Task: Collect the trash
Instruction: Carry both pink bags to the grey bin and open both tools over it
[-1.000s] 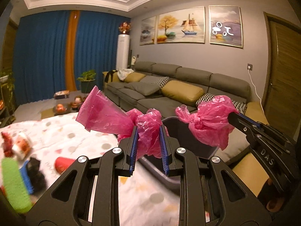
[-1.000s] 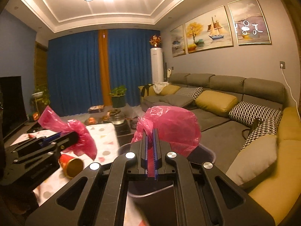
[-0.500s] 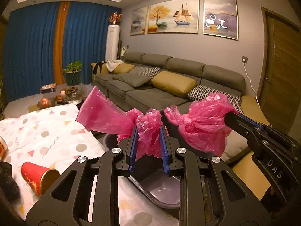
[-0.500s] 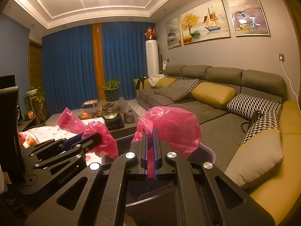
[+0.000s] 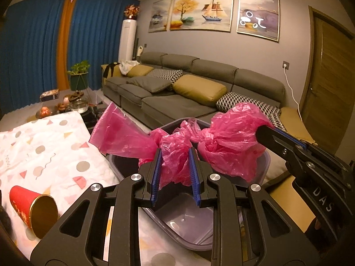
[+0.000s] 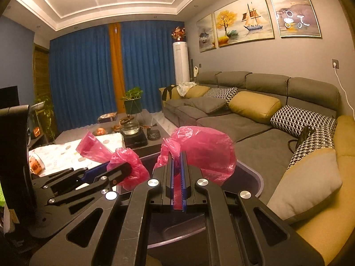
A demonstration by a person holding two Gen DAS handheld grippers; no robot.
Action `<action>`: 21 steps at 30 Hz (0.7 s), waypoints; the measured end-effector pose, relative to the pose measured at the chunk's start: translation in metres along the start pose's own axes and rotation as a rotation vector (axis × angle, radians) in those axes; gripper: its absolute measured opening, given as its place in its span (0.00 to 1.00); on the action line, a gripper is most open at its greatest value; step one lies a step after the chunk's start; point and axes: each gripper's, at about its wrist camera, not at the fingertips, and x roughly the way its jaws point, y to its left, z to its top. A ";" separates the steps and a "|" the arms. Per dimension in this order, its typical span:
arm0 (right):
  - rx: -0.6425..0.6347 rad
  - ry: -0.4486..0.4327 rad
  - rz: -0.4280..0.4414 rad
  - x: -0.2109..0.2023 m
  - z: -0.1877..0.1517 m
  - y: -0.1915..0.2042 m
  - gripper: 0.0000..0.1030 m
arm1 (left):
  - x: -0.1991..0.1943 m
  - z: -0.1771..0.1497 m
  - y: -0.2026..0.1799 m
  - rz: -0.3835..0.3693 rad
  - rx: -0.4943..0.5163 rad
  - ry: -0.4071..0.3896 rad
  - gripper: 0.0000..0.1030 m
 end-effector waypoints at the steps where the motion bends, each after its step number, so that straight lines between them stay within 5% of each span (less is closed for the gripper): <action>1: 0.000 0.000 0.000 0.001 0.000 -0.001 0.06 | 0.001 -0.001 0.001 -0.002 -0.002 0.003 0.23; 10: 0.009 0.015 0.006 0.012 0.002 -0.007 0.06 | 0.009 -0.003 0.001 -0.038 0.007 0.024 0.31; 12: 0.013 0.015 0.011 0.013 0.002 -0.009 0.07 | 0.013 -0.004 0.006 -0.033 -0.002 0.037 0.56; 14: 0.016 0.014 0.004 0.015 0.003 -0.011 0.10 | 0.010 -0.008 0.010 -0.022 -0.010 0.028 0.68; 21: 0.033 -0.002 -0.009 0.010 0.003 -0.016 0.36 | -0.007 -0.009 0.037 0.095 -0.094 0.002 0.90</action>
